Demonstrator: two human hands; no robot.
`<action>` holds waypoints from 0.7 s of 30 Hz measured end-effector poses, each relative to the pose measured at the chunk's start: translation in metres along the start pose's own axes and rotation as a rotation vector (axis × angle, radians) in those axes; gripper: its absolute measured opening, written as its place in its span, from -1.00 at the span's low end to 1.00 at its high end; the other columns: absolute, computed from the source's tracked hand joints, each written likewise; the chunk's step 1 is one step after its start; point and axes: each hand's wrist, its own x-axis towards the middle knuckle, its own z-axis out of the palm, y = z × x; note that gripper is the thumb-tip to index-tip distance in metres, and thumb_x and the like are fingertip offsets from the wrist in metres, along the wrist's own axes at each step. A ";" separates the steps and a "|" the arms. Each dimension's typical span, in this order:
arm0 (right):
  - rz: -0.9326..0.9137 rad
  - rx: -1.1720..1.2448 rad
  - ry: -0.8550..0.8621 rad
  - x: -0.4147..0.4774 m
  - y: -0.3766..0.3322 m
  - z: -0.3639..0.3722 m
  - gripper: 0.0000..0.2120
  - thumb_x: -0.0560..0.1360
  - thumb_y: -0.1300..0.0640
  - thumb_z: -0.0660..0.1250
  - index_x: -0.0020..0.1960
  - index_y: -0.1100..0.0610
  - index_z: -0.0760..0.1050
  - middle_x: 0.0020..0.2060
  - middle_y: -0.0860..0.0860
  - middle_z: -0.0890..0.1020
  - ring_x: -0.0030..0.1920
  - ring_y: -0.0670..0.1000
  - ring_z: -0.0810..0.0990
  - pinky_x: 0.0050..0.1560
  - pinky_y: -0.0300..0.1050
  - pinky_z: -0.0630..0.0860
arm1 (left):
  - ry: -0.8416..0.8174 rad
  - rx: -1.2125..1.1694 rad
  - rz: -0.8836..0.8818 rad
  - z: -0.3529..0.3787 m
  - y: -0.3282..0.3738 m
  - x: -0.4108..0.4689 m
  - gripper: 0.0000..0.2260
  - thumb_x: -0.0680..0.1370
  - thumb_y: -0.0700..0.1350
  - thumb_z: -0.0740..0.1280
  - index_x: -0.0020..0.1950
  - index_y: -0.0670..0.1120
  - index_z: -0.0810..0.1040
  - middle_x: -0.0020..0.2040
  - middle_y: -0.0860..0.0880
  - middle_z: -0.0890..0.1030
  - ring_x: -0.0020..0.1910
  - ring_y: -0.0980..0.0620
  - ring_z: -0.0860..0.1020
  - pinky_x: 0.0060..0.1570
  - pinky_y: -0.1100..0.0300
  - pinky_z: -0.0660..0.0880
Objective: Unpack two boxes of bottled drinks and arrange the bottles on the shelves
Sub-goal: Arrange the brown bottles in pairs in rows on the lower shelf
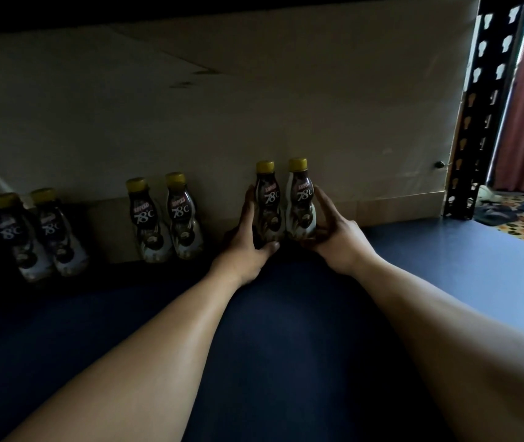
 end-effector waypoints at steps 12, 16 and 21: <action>0.003 -0.059 -0.022 0.000 -0.001 0.001 -0.12 0.56 -0.03 0.40 0.61 -0.37 -0.13 0.28 0.15 0.63 0.23 0.25 0.61 0.21 0.13 0.56 | -0.007 0.032 -0.008 0.000 0.003 0.000 -0.04 0.58 -0.08 0.43 0.57 0.37 -0.29 0.63 0.09 0.13 0.59 0.01 0.14 0.47 0.15 0.12; 0.002 -0.053 -0.031 -0.001 -0.002 0.000 -0.11 0.56 0.02 0.41 0.63 -0.31 -0.11 0.29 0.14 0.63 0.25 0.25 0.60 0.22 0.11 0.55 | -0.015 0.035 -0.020 -0.001 0.003 -0.001 -0.06 0.59 -0.08 0.42 0.58 0.34 -0.28 0.64 0.08 0.13 0.59 0.01 0.14 0.44 0.18 0.11; 0.002 -0.048 -0.032 -0.002 -0.003 -0.001 -0.11 0.56 0.05 0.41 0.63 -0.30 -0.11 0.30 0.12 0.63 0.28 0.27 0.58 0.25 0.13 0.53 | -0.026 0.038 -0.030 -0.001 0.004 -0.002 -0.07 0.60 -0.09 0.41 0.59 0.31 -0.27 0.64 0.07 0.14 0.59 0.02 0.15 0.41 0.23 0.10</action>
